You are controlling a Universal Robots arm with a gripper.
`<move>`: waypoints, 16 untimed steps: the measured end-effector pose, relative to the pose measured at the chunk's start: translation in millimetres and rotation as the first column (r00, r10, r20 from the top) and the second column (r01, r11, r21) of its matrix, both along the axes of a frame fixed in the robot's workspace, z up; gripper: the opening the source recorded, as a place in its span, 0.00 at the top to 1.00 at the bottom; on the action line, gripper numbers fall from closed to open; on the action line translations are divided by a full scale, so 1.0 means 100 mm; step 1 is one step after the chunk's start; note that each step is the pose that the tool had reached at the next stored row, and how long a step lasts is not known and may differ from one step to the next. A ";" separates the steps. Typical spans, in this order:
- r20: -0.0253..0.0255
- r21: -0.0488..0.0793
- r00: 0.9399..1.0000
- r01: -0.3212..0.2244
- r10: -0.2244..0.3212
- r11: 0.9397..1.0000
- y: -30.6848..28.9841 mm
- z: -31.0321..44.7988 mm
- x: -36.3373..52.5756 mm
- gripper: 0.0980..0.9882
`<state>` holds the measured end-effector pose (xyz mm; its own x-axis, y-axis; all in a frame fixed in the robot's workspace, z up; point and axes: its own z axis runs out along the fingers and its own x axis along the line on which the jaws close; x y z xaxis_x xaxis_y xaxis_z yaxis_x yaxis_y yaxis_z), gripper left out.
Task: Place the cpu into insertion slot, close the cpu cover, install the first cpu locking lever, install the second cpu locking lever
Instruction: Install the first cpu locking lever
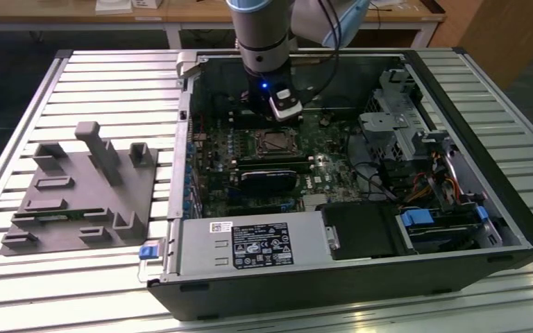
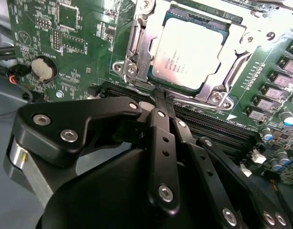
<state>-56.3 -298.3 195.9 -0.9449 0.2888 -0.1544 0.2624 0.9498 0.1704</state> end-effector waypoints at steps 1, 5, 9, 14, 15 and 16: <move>0.000 0.000 1.000 0.007 -0.007 1.000 0.000 -0.004 0.000 0.99; 0.000 0.000 0.999 0.032 -0.032 0.999 -0.001 -0.021 -0.001 0.99; 0.000 0.000 0.999 0.042 -0.042 0.999 0.000 -0.027 0.000 0.99; 0.000 0.000 0.999 0.044 -0.044 0.999 0.001 0.016 0.001 0.99; 0.000 0.000 0.999 0.044 -0.044 0.999 0.000 0.030 0.000 0.99; 0.000 0.000 0.999 0.045 -0.045 0.999 0.000 0.039 0.000 0.99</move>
<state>-56.2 -298.3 199.8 -0.9310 0.3306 -0.1544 0.3045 0.9371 0.1705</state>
